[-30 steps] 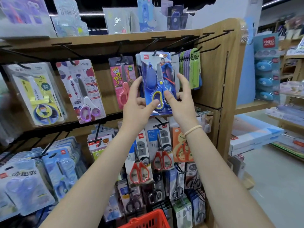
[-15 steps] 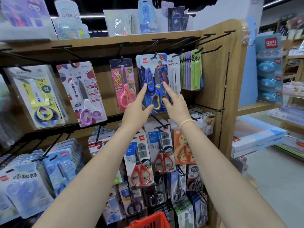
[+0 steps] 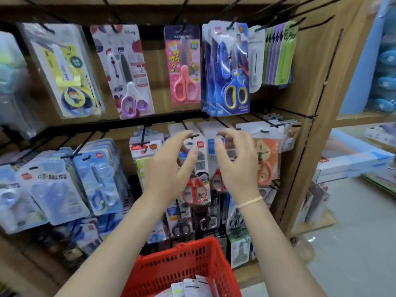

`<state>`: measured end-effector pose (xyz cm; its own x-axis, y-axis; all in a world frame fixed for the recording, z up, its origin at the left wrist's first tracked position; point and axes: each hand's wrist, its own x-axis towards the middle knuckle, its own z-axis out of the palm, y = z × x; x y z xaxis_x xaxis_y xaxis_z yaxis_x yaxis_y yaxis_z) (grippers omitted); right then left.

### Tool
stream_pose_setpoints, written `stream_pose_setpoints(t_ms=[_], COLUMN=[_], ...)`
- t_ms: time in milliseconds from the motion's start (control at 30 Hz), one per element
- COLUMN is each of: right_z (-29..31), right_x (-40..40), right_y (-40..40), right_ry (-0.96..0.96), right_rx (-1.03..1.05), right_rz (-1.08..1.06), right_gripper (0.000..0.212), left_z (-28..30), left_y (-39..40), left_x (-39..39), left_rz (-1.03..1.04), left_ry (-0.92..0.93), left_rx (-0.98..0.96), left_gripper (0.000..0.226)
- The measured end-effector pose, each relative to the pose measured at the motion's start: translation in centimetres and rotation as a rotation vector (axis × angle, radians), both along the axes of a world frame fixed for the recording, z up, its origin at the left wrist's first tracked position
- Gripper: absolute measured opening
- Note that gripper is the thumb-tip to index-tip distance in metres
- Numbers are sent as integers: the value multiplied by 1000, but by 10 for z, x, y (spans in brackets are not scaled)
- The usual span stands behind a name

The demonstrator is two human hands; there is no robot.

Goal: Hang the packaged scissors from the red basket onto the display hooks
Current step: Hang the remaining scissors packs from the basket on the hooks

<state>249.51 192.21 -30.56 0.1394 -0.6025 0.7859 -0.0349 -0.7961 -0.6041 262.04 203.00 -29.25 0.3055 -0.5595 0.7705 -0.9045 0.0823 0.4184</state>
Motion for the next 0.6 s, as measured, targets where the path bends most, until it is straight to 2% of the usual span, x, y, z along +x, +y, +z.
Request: stream_pose_setpoints(t_ms=[100,200,300,400,467,600], right_z=[-68,-157,-253,-331,-370,-418], right_x=[19,44,66,71,69,54], right_y=[51,85,113,135,141,134], right_ry=[151,431,712,963,1115,1415], right_rx=[165,425,670,816,837,863], right_rz=[228,404,451,449,404,151], right_gripper=[19,21,22,19,33,91], left_z=[-91,-202,-296,-354,-375,-391], left_y=[62,133,202,245,253,243], left_x=[16,38,61,71,67,53], left_rz=[155,350,481,594,675,819], left_ry=[68,136,231,254,272,258], left_rx=[111,386,682,839,908,997], left_gripper=[41,46,61,79,88,92])
